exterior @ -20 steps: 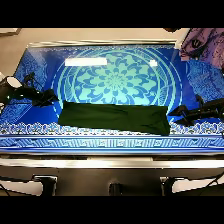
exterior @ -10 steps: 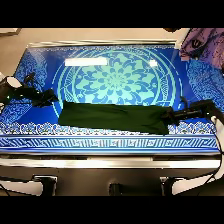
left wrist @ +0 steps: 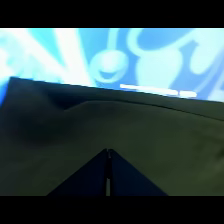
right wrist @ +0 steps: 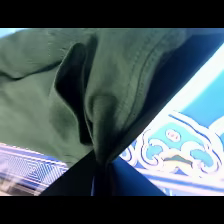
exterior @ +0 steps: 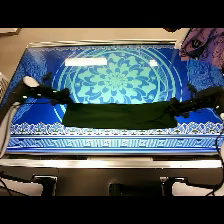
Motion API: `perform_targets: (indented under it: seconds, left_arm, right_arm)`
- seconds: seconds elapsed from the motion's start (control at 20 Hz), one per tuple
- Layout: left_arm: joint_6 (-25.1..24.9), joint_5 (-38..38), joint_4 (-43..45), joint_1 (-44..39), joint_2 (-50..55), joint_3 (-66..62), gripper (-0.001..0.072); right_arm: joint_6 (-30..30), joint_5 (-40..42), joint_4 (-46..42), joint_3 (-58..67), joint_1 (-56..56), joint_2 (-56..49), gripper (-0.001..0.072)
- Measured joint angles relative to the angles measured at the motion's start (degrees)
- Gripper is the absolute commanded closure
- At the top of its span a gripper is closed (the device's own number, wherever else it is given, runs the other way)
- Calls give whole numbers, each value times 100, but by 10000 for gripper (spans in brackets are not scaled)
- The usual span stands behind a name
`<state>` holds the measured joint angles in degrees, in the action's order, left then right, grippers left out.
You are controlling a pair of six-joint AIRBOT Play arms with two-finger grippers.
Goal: Fold the clothes and pants, and hang the long-sleeved shirts on hangers.
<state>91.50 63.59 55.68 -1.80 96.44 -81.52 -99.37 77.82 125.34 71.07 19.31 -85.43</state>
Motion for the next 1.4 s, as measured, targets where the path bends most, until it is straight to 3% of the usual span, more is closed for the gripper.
perform_targets:
  seconds: [0.3, 0.5, 0.75, 0.95, 1.2, 1.4]
  left_arm:
    - [2, -1239, -1685, -1961, 737, -33, 694]
    - [2, -2142, -2839, -3091, 1399, -474, 695]
    - [361, -2592, -3578, -4072, 2487, -1742, 695]
    - [916, -2719, -3757, -4483, 3222, -2667, 695]
    - [1185, -2546, -3668, -4439, 3517, -3167, 699]
    - [1646, -1478, -2251, -3821, 3093, -3257, 696]
  right_arm:
    - [955, 407, -470, 828, -7, 713, 682]
    - [1141, 531, -573, 1202, -7, 1021, 682]
    - [1200, 623, -647, 1364, -7, 1307, 683]
    - [1290, 654, -782, 1421, -7, 1462, 683]
    - [1357, 693, -876, 1447, -7, 1517, 683]
    - [1449, 662, -903, 1451, -225, 1526, 683]
